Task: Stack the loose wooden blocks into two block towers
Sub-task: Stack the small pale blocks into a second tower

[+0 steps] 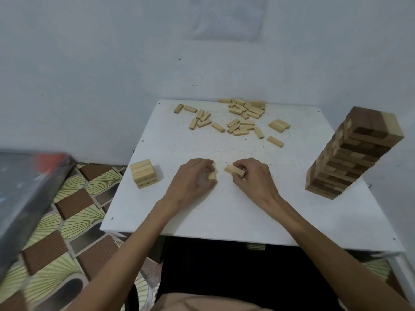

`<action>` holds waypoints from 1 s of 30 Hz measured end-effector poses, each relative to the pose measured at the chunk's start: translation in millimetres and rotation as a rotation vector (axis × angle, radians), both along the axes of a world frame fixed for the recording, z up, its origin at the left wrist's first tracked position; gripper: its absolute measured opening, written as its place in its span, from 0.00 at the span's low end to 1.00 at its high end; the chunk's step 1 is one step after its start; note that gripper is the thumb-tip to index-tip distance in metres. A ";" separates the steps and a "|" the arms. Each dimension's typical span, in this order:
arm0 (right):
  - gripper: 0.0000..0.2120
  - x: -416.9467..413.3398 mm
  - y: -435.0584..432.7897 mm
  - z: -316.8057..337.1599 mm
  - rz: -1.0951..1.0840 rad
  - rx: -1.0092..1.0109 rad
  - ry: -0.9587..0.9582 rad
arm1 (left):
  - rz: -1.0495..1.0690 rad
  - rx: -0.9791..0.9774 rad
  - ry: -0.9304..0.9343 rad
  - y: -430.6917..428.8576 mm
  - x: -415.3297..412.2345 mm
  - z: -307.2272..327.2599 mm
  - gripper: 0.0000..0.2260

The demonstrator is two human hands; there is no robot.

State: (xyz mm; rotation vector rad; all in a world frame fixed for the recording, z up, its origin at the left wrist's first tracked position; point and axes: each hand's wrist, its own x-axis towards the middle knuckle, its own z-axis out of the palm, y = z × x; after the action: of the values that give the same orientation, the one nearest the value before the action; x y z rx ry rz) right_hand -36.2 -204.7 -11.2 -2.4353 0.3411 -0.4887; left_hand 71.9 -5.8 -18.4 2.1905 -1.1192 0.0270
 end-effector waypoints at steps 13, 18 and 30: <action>0.13 -9.6 1.9 -1.3 0.104 0.015 0.030 | 0.208 0.024 -0.056 1.2 -6.0 -8.3 0.09; 0.24 -9.3 -2.3 8.1 0.150 0.106 0.076 | 0.183 0.003 -0.016 -4.7 -2.4 -4.5 0.10; 0.22 1.6 -27.0 9.7 0.230 0.094 0.050 | 0.049 0.069 0.012 -2.9 -4.3 1.3 0.15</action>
State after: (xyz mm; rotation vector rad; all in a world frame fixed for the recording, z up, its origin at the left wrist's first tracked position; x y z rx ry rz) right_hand -34.6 -231.7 -1.5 -2.3607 0.0994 -0.3054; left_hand 67.5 -8.6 -17.1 2.2760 -1.0747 -0.0035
